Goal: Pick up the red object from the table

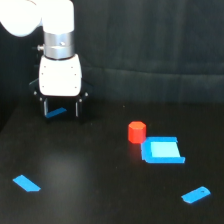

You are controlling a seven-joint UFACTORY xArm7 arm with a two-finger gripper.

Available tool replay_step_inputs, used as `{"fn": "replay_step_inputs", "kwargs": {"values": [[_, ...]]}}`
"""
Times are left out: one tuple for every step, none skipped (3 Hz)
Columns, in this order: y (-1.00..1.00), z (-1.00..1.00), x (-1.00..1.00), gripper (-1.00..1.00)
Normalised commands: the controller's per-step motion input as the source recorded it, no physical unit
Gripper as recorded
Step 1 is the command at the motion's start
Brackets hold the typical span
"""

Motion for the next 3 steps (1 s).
{"fn": "replay_step_inputs", "kwargs": {"values": [[0.03, -0.25, 0.84, 1.00], [0.28, -0.46, 0.92, 0.95], [0.28, -0.32, 0.74, 1.00]]}}
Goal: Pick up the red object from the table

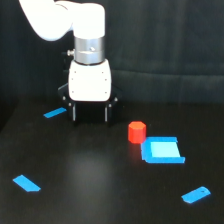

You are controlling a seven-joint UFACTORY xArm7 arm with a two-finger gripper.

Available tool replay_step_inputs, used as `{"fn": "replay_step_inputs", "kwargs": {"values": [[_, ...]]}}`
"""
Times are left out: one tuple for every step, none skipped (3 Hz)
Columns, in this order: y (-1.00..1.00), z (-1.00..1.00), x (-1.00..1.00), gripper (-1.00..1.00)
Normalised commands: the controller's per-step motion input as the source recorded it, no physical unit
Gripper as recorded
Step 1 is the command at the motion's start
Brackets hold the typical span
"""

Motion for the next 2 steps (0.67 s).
{"fn": "replay_step_inputs", "kwargs": {"values": [[-0.17, -0.32, 0.88, 1.00], [-0.44, -0.08, 0.89, 0.99]]}}
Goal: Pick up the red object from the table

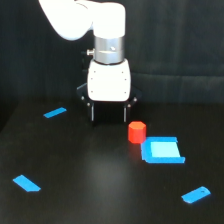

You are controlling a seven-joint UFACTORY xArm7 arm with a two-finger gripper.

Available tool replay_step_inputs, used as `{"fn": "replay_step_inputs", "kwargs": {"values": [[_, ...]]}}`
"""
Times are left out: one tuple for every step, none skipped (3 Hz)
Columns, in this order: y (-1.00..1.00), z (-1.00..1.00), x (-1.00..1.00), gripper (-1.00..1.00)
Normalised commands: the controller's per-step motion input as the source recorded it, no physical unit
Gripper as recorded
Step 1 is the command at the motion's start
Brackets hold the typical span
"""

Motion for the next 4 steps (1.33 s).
{"fn": "replay_step_inputs", "kwargs": {"values": [[-0.59, -0.05, 0.71, 0.96], [-0.64, 0.06, 0.66, 1.00], [-0.63, 0.21, 0.15, 0.92], [-0.36, -0.13, -0.05, 0.94]]}}
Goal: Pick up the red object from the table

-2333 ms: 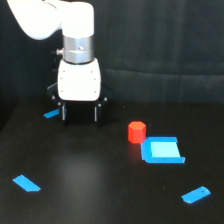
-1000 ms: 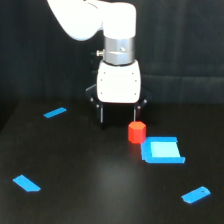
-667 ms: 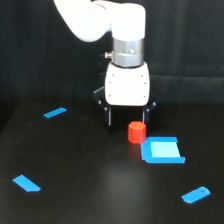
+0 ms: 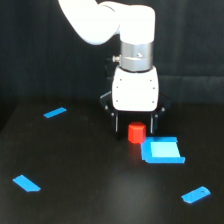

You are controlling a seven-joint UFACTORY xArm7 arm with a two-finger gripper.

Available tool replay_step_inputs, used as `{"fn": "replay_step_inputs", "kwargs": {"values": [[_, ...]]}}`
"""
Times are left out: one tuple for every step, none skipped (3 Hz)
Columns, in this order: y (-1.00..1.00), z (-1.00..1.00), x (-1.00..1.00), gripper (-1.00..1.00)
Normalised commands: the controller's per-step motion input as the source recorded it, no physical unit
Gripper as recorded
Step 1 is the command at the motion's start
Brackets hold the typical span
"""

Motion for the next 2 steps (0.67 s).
{"fn": "replay_step_inputs", "kwargs": {"values": [[-0.19, -0.30, 0.01, 1.00], [-0.03, -0.22, 0.02, 0.99]]}}
